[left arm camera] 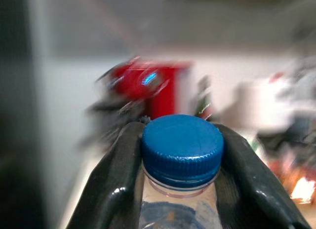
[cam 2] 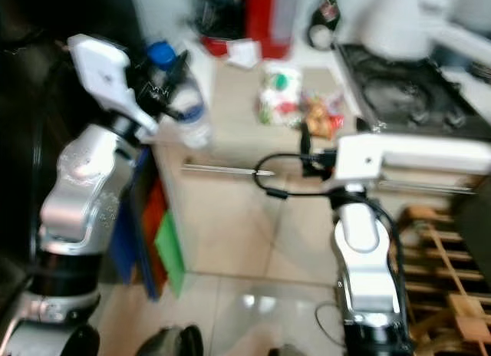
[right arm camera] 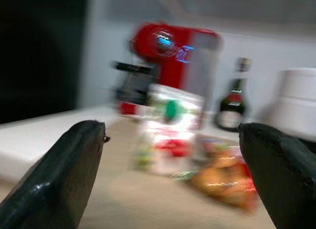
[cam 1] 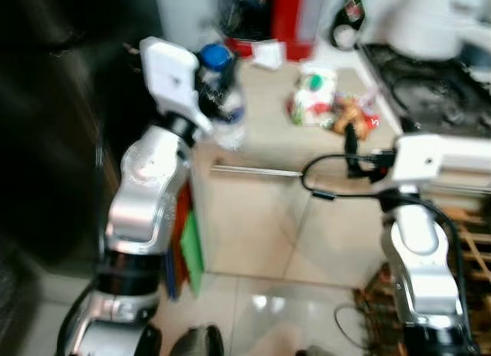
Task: Restocking fridge
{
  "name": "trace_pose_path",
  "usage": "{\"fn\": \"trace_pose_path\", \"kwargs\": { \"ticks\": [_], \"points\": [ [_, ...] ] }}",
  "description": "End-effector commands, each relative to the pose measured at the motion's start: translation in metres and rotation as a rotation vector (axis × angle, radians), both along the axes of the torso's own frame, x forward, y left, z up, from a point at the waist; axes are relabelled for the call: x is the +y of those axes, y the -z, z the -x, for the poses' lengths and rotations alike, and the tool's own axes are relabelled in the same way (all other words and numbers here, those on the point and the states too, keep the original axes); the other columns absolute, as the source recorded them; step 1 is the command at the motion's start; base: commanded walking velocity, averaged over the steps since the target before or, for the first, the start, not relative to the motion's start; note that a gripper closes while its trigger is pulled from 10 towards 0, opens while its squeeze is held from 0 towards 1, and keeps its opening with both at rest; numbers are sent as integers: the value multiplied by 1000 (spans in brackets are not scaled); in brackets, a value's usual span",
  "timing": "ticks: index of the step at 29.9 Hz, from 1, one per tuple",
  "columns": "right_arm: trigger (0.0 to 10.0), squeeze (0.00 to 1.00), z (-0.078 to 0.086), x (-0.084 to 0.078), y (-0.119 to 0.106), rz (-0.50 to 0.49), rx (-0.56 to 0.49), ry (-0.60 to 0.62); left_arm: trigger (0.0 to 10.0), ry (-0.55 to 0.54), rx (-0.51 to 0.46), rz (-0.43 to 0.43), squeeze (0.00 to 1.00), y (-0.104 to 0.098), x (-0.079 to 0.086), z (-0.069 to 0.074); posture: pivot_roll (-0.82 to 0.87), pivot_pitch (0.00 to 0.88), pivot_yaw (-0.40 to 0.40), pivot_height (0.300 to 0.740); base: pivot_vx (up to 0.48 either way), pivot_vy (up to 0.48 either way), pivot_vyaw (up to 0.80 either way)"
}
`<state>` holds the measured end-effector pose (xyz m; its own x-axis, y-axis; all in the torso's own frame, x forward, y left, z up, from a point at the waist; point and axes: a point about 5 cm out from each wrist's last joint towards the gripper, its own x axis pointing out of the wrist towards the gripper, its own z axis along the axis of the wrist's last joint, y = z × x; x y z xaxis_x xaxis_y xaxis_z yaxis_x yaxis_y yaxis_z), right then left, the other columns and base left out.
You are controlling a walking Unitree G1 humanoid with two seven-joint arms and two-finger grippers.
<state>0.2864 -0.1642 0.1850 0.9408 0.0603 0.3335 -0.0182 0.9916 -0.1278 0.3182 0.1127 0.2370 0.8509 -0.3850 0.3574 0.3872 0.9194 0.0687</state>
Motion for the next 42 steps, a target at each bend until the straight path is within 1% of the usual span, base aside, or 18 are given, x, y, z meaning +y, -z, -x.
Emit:
{"fn": "trace_pose_path", "kwargs": {
  "ticks": [1, 19, 25, 27, 28, 30, 31, 33, 34, 35, 37, 38, 39, 40, 41, 42],
  "points": [
    [10000, 0, 1, -4, -1, 9, -6, 7, 10000, 13, -58, 2, 0, -16, -5, 0, -125, 0, 39, 740, -394, 0, 0],
    [10000, 0, 3, -3, 1, 21, 3, -3, 10000, 31, -31, 6, 0, -8, -7, 2, -133, 0, 36, 740, -411, 0, 0],
    [10000, 0, 5, -3, 6, 22, 17, 1, 10000, 33, 0, -3, 0, 0, -8, 1, -135, 0, 42, 740, -426, 0, 0],
    [10000, 0, 4, -4, 8, 24, 31, 5, 10000, 33, 11, -4, 0, 3, -8, 1, -137, 0, 45, 740, 0, 0, 0],
    [10000, 0, 5, -5, 12, 24, 51, 10, 10000, 30, 39, -15, 0, 11, -7, 1, -141, 0, 51, 740, 0, 0, -763],
    [10000, 0, 5, -5, 12, 24, 51, 10, 10000, 30, 39, -15, 0, 11, -7, 1, -141, 0, 51, 740, 0, 0, -763],
    [10000, 0, 5, -6, 14, 24, 56, 12, 10000, 31, 54, -17, 0, 15, -6, 2, -141, 0, 51, 740, 0, 0, -756],
    [10000, 0, 7, -9, 20, 24, 79, 22, 10000, 25, 126, 9, 0, 32, -1, 4, -140, 0, 58, 740, 0, 0, -744],
    [10000, 0, 8, -10, 22, 25, 87, 25, 10000, 22, 152, 20, 0, 38, 1, 5, -140, 0, 58, 740, 0, 0, -744],
    [10000, 0, 8, -10, 22, 25, 87, 25, 10000, 22, 152, 20, 0, 38, 1, 5, -140, 0, 58, 740, 0, 0, -744],
    [10000, 0, 9, -10, 26, 26, 99, 28, 10000, 20, 213, 51, 0, 53, 5, 9, -139, 0, 61, 740, 0, 0, -738],
    [10000, 0, 9, -10, 26, 26, 99, 28, 10000, 20, 213, 51, 0, 53, 5, 9, -139, 0, 61, 740, 0, 0, -738],
    [10000, 0, 10, -10, 27, 27, 102, 29, 10000, 19, 236, 60, 0, 59, 7, 10, -137, 0, 63, 740, 0, 0, -738],
    [10000, 0, 11, -11, 31, 28, 112, 32, 10000, 10, 279, 59, 0, 72, 12, 12, -135, 0, 64, 740, 0, 0, -738],
    [10000, 0, 11, -11, 31, 28, 112, 32, 10000, 10, 279, 59, 0, 72, 12, 12, -135, 0, 64, 740, 0, 0, -738],
    [10000, 0, 11, -12, 33, 30, 121, 37, 10000, -1, 302, 47, 0, 81, 16, 12, -135, 0, 64, 740, 0, 0, -738]
  ]
}}
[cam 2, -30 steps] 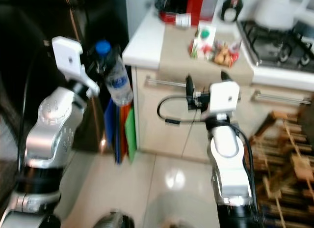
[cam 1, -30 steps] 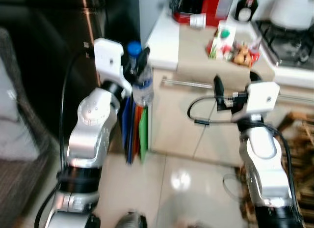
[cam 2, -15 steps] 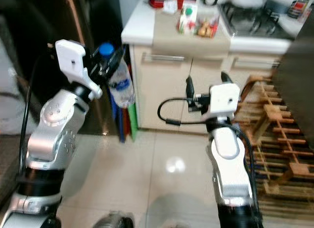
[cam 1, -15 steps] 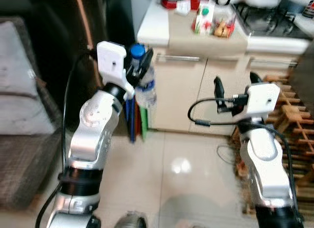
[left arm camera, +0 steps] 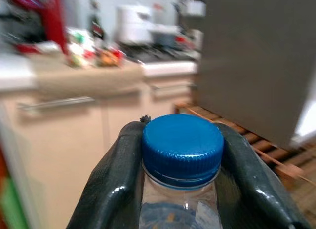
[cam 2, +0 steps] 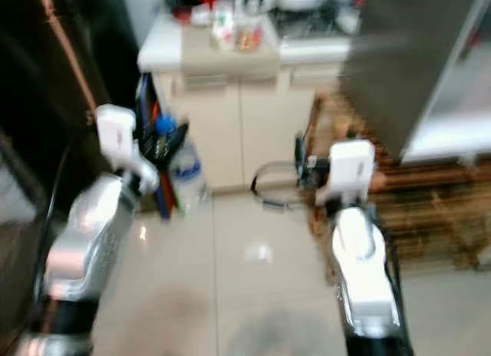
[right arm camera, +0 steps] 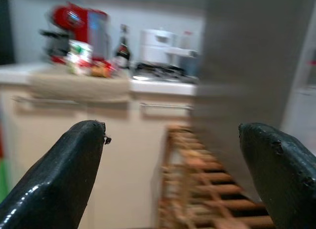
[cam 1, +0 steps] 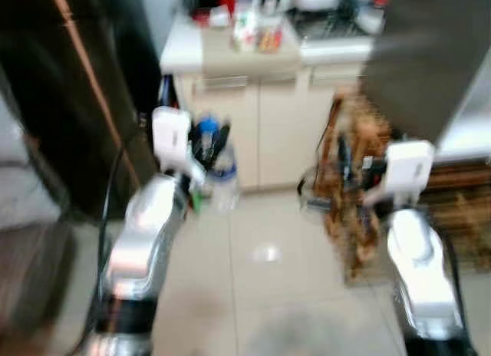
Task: Restocking fridge
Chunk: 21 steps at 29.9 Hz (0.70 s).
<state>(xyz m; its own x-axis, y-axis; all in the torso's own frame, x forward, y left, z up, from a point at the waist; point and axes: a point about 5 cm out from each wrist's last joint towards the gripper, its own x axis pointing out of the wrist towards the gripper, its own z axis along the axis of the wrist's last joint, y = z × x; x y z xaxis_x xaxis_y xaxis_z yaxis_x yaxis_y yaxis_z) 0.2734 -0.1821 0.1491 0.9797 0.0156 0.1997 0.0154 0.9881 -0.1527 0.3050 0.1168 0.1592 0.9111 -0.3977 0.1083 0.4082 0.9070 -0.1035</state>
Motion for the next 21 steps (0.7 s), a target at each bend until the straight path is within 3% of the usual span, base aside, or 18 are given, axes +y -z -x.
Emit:
{"fn": "trace_pose_path", "kwargs": {
  "ticks": [1, 3, 9, 14, 19, 21],
  "points": [
    [10000, 0, -2, 6, -3, 4, -17, -17, 10000, -28, -2, -12, 0, 3, 12, -1, -135, 0, 64, 740, 0, 0, -738],
    [10000, 0, 1, 0, 3, 9, -3, 4, 10000, -42, 29, -22, 0, 13, 19, -1, -138, 0, 66, 740, 0, 0, -738],
    [10000, 0, 8, -11, 13, -3, 25, 64, 10000, -50, 42, -9, 0, 17, 22, 0, -144, 0, 69, 740, 0, 0, -738],
    [10000, 0, 9, -13, 12, 2, 15, 75, 10000, -52, 50, 30, 0, 19, 20, -2, -151, 0, 71, 740, 0, 0, -738],
    [10000, 0, 10, -14, 12, 10, 15, 73, 10000, -39, 28, 16, 0, 17, 19, -2, -154, 0, 67, 740, 0, 0, -738],
    [10000, 0, 12, -13, 13, 17, 17, 68, 10000, -30, 14, 24, 0, 15, 18, -1, -157, 0, 68, 740, 0, -413, -734]
  ]
}}
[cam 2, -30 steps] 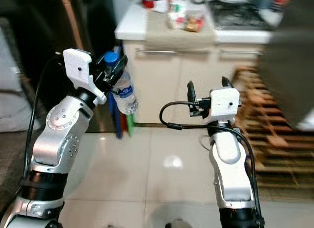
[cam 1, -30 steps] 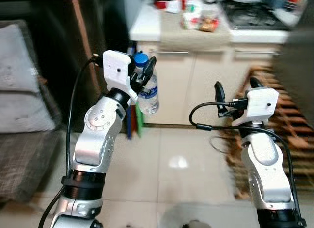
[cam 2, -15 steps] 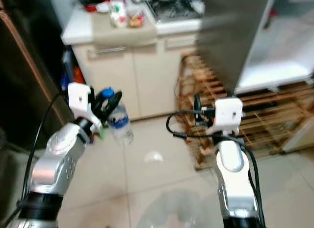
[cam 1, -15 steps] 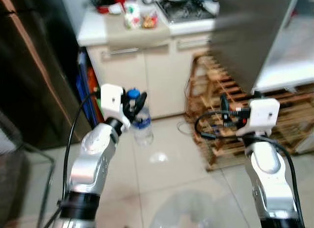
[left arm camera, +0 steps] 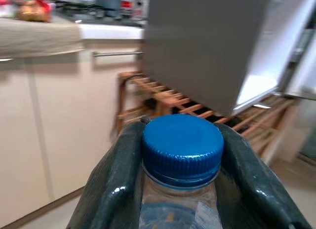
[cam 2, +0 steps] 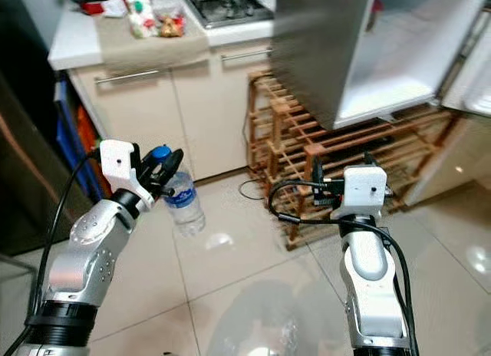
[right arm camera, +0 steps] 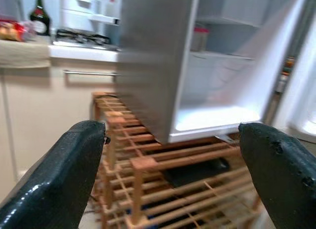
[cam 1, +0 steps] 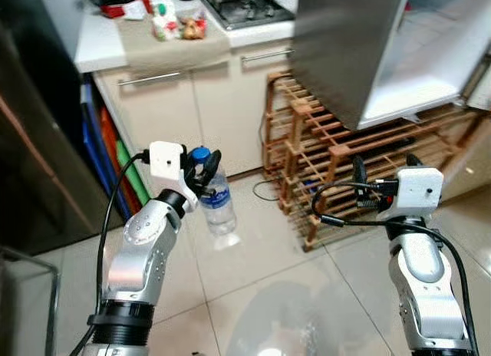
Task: Restocking fridge
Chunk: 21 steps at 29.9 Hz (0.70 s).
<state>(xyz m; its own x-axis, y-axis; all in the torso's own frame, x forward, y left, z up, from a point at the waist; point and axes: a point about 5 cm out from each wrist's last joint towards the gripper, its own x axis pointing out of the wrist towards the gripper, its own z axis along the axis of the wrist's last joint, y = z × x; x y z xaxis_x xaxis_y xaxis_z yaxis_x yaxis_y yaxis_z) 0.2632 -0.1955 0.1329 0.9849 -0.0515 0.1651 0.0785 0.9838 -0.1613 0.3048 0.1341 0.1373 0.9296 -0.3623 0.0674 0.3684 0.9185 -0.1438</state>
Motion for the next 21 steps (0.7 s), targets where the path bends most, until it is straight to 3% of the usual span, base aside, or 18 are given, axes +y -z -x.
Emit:
{"fn": "trace_pose_path", "kwargs": {
  "ticks": [1, 8, 21],
  "points": [
    [10000, 0, 1, 0, -3, 10, -18, -2, 10000, 6, -40, 2, 0, -7, 1, -2, -157, 0, 68, 740, 0, -458, -738],
    [10000, 0, 3, 3, -1, 10, -13, -10, 10000, 24, -45, -5, 0, -9, -4, -2, -163, 0, 76, 740, 0, -429, -737],
    [10000, 0, 8, 5, 2, 8, -8, -6, 10000, -13, -36, -61, 0, -8, 1, -8, -172, 0, 101, 740, 0, 0, -678]
  ]
}}
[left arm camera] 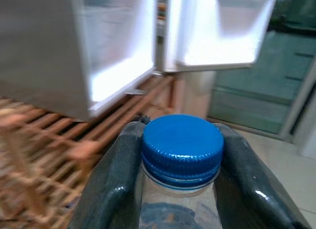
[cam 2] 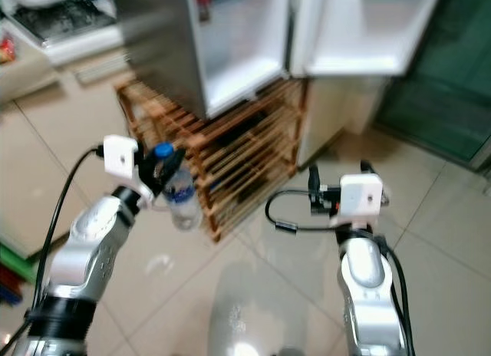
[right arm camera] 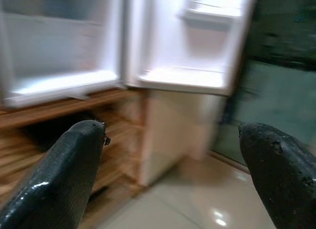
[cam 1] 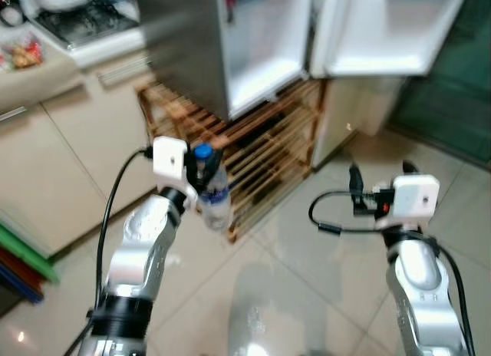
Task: Restocking fridge
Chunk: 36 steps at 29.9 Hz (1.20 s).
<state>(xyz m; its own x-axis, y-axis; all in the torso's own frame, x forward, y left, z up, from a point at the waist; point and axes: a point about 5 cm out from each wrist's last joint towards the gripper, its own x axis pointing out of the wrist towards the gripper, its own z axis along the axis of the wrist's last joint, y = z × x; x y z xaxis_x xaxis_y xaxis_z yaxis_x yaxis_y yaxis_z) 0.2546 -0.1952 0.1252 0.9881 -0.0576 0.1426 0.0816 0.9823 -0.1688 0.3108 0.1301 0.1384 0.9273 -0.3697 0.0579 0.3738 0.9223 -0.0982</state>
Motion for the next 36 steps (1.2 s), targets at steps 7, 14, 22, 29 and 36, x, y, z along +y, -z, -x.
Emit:
{"fn": "trace_pose_path", "kwargs": {
  "ticks": [7, 14, 22, 29, 36],
  "points": [
    [10000, 0, 7, 4, 1, 0, -9, -23, 10000, -287, 65, 32, 0, 13, 40, 1, -176, 0, 106, 740, 0, 0, 0],
    [10000, 0, 5, 5, 1, 5, -4, -41, 10000, -198, 10, 71, 0, 2, 26, 2, -170, 0, 94, 740, 324, 0, 0],
    [10000, 0, 1, 6, 0, 3, -6, -46, 10000, -137, -15, 81, 0, -4, 19, 0, -169, 0, 93, 740, 457, 0, -200],
    [10000, 0, 1, 4, -2, 14, -19, -46, 10000, -94, -26, 100, 0, -7, 9, 0, -180, 0, 93, 740, 458, 0, -632],
    [10000, 0, 0, 4, -2, 10, -22, -52, 10000, -34, -42, 81, 0, -9, 1, -1, -180, 0, 90, 740, 458, 0, 0]
  ]
}}
